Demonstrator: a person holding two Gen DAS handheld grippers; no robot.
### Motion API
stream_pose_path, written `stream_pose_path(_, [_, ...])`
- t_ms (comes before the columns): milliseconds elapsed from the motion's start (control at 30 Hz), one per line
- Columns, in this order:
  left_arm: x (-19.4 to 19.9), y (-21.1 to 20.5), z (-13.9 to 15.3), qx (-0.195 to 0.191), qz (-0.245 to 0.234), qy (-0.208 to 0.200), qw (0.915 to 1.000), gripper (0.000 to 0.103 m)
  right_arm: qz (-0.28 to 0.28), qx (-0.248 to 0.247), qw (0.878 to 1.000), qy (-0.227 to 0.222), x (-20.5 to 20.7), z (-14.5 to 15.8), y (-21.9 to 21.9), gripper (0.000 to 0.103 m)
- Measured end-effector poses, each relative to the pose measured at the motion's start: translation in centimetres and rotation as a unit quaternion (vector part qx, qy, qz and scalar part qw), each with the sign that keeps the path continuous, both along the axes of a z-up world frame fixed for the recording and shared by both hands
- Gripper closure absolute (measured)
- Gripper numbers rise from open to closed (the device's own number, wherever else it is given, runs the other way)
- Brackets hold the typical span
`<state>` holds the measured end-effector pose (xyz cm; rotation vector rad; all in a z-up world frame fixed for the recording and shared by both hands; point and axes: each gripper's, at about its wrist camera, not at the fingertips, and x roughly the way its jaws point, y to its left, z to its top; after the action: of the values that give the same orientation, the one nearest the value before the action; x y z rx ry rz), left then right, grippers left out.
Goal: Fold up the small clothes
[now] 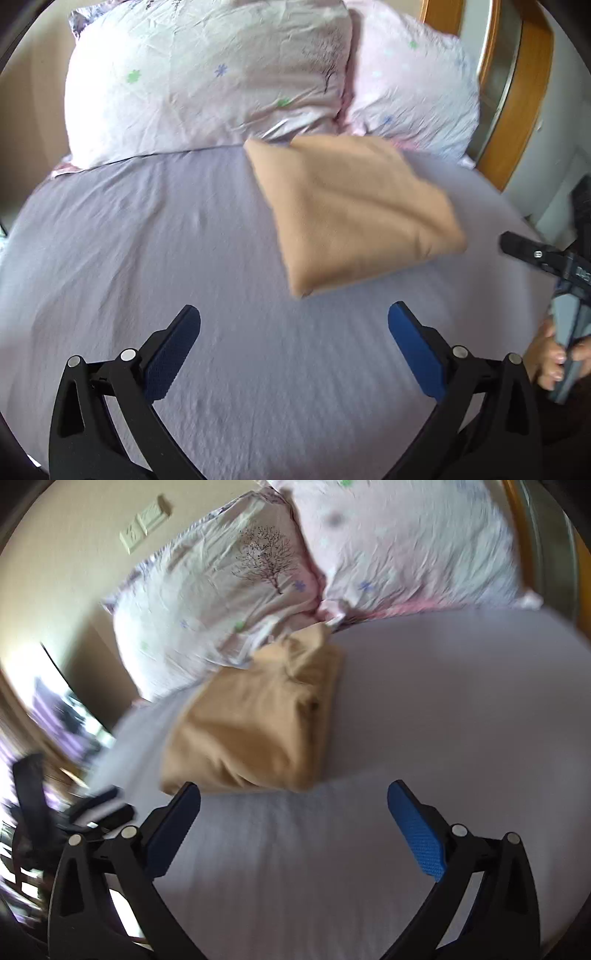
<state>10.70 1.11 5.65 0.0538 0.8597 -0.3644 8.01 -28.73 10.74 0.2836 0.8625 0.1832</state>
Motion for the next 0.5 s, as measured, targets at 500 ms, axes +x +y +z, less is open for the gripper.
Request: stream_pose_path(500, [0.2, -2.2, -4.0, 0.071, 0.021, 0.036, 0.9966, 0.001, 0.045, -0.156, 0.986, 0.048, 0.1, -5.1, 7.3, 0.002])
